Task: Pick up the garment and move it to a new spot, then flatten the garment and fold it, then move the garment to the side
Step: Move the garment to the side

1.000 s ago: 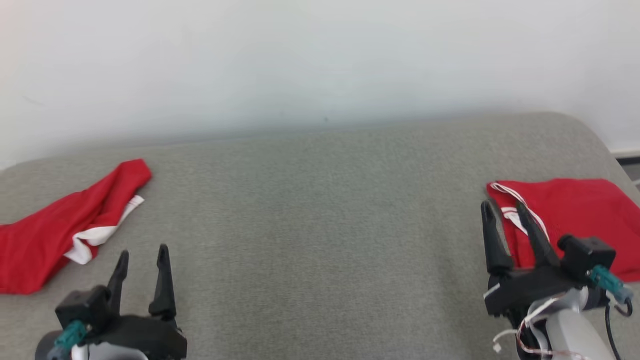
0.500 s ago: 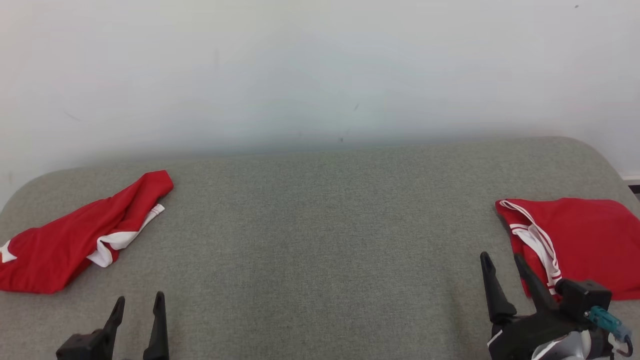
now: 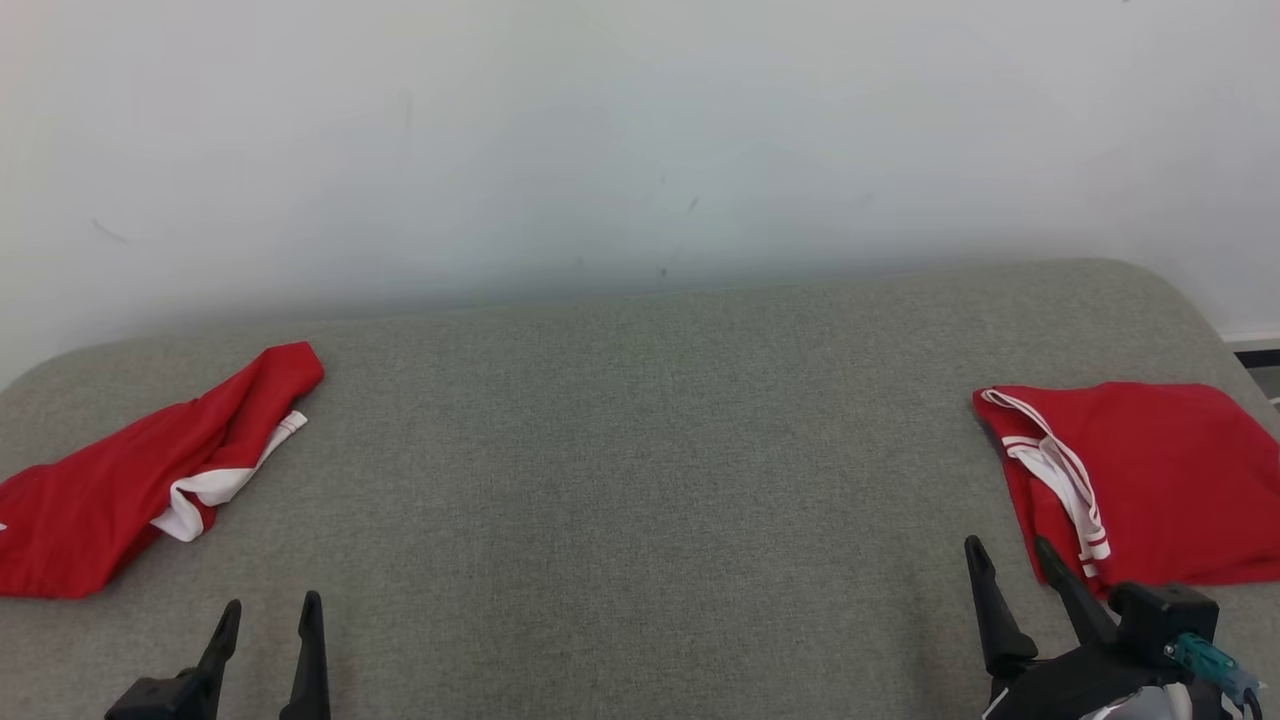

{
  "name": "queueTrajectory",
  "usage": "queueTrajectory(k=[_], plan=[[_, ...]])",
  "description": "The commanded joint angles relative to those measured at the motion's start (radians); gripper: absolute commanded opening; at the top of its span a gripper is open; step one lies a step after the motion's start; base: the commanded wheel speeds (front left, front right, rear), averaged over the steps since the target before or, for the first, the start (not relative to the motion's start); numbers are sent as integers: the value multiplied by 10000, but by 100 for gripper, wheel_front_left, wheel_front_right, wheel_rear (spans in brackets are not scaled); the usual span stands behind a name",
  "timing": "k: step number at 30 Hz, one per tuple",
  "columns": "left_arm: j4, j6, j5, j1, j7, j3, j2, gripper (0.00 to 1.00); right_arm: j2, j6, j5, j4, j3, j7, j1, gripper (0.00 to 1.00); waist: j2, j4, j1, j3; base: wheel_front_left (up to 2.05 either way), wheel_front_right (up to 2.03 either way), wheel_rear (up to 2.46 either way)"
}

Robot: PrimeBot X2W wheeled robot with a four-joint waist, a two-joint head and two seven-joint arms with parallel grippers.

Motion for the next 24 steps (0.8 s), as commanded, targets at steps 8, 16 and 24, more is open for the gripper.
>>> queueTrajectory(k=[8, 16, 24], plan=[[-298, 89, 85, 162, -44, 472, -128, 100, -24, -22, -343, -65, 154, -203, -6, 100, 0, -86, 0, 77, 0, 0, 0], [-277, 212, 186, 262, -44, 872, -256, 100, -19, -22, -947, -237, 360, -338, 90, 100, 0, -1, 0, 89, 0, 0, 0], [-176, 178, 257, 337, -44, 1003, -336, 100, -19, -22, -1163, -417, 516, -336, 91, 100, 0, 81, 0, 72, 0, 0, 0]])
